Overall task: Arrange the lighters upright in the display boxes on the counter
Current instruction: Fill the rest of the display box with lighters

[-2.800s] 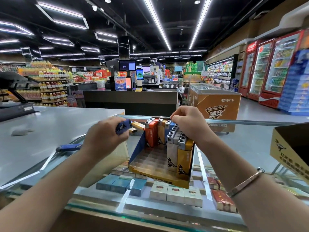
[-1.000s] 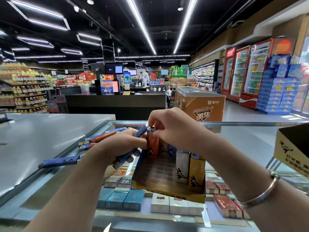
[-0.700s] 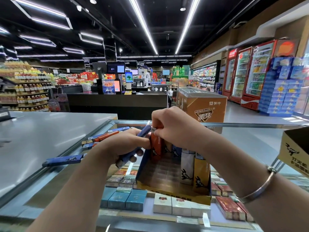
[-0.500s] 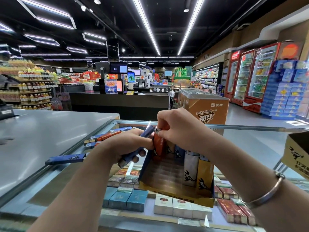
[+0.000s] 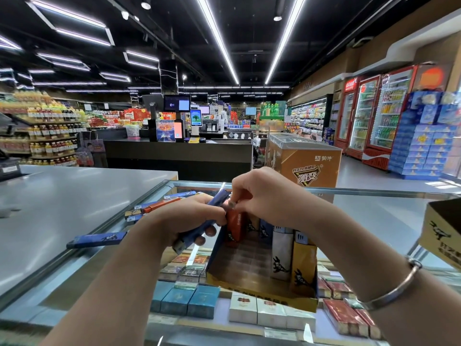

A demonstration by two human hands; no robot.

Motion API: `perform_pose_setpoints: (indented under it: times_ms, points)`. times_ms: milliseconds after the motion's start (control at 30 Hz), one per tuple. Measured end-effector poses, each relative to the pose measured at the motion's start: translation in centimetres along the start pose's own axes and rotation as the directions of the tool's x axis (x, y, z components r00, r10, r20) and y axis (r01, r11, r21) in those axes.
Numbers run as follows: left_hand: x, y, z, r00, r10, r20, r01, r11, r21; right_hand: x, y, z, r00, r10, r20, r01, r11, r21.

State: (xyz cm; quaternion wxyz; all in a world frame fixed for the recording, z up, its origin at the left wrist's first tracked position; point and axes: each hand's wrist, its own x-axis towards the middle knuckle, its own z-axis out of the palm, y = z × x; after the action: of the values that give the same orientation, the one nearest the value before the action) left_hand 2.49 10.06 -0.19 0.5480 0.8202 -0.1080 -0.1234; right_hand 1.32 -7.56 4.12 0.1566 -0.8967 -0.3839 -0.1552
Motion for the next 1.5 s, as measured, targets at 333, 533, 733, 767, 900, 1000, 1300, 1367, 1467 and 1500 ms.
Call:
perform_pose_setpoints:
  times_ms: [333,533,733,767,900,1000,1300,1367,1467,1500]
  points:
    - [-0.4,0.6,-0.1,0.988,-0.021,-0.155,-0.021,0.964,-0.264,-0.6,0.5,-0.1,0.992,0.095,0.084,-0.105,0.988,0.111]
    - [-0.5,1.4,-0.3,0.978,0.072,-0.198,-0.190,0.706,-0.682,-1.5,1.0,-0.1,0.994,0.088,-0.071,-0.068,0.967,0.245]
    - [-0.5,2.3,0.3,0.928,0.131,-0.348,-0.372,0.371,-0.851,-2.0,1.0,-0.6,0.986,0.043,-0.160,0.009,0.950,0.314]
    - [-0.4,2.4,0.5,0.922,0.137,-0.362,-0.387,0.362,-0.848,-2.0,0.9,-0.6,0.987,0.039,-0.153,0.015,0.941,0.338]
    - [-0.1,2.5,1.5,0.906,0.207,-0.370,-0.424,0.432,-0.796,-2.0,0.6,-0.5,0.973,0.037,-0.229,0.036,0.952,0.303]
    - [0.1,2.5,1.8,0.887,0.228,-0.401,-0.460,0.495,-0.737,-2.0,0.9,-0.7,0.930,0.053,-0.364,0.065,0.950,0.305]
    - [0.5,2.0,2.7,0.817,0.362,-0.448,-0.550,0.722,-0.419,-1.9,1.8,-1.1,0.879,0.206,-0.431,0.108,0.793,0.600]
    - [0.6,1.8,2.8,0.789,0.416,-0.452,-0.570,0.771,-0.284,-1.9,2.0,-1.3,0.829,0.250,-0.500,0.110,0.804,0.585]
    - [0.9,1.2,2.8,0.709,0.466,-0.530,-0.539,0.842,0.019,-2.1,2.5,-1.9,0.797,0.263,-0.543,0.056,0.864,0.500]
    - [1.1,0.9,2.8,0.692,0.468,-0.550,-0.491,0.863,0.117,-2.2,2.6,-1.9,0.812,0.244,-0.530,0.042,0.881,0.471]
